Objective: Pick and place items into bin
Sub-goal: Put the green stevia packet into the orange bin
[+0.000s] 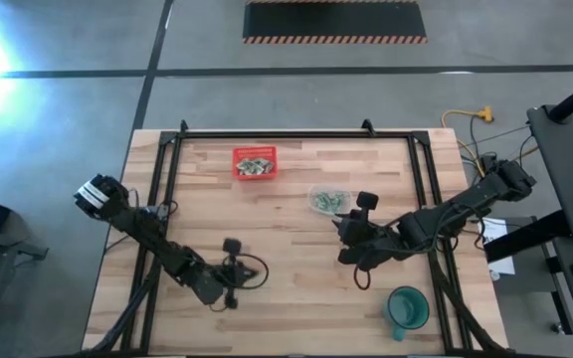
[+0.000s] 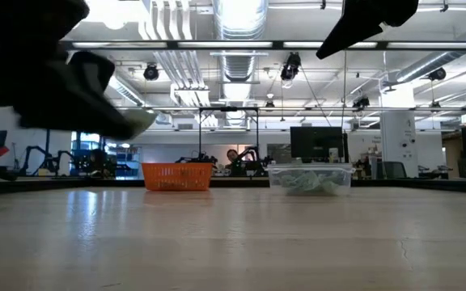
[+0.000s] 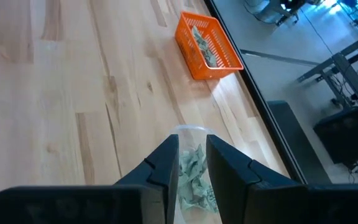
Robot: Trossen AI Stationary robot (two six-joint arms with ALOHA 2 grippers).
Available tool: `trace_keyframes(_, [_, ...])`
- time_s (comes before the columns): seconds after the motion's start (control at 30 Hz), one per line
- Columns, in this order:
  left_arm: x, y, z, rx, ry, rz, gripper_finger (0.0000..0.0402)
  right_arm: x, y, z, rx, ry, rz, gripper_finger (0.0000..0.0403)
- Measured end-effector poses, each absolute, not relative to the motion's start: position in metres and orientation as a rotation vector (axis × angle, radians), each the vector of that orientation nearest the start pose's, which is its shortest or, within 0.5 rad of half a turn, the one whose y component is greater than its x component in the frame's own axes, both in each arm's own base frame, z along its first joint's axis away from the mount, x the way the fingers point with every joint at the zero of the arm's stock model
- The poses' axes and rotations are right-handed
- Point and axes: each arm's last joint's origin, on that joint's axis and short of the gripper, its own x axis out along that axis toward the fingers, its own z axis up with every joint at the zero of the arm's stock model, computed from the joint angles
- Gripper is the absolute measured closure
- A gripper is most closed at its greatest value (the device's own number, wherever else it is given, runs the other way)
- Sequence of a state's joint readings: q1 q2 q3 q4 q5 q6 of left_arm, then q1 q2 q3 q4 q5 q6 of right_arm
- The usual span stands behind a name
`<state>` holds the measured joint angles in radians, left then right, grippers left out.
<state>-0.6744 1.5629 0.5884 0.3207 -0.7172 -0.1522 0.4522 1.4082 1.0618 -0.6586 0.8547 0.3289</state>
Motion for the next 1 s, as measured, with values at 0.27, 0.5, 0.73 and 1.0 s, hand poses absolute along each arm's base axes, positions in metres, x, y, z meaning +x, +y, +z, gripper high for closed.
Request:
trace_keyframes(0.27, [0.241, -0.11, 0.171, 0.394, 0.427, 0.423, 0.0398, 0.257, 0.1, 0.264, -0.307, 0.722, -0.488, 0.033])
trace_keyframes(0.5, [0.253, -0.049, 0.191, 0.367, 0.436, 0.643, 0.0398, 0.257, 0.1, 0.264, -0.319, 0.724, -0.482, 0.033])
trace_keyframes(0.73, [0.256, 0.015, 0.197, 0.333, 0.486, 0.791, 0.0398, 0.257, 0.101, 0.264, -0.324, 0.725, -0.478, 0.033])
trace_keyframes(1.0, [0.25, 0.07, 0.194, 0.234, 0.524, 0.862, 0.0398, 0.257, 0.101, 0.264, -0.335, 0.727, -0.474, 0.033])
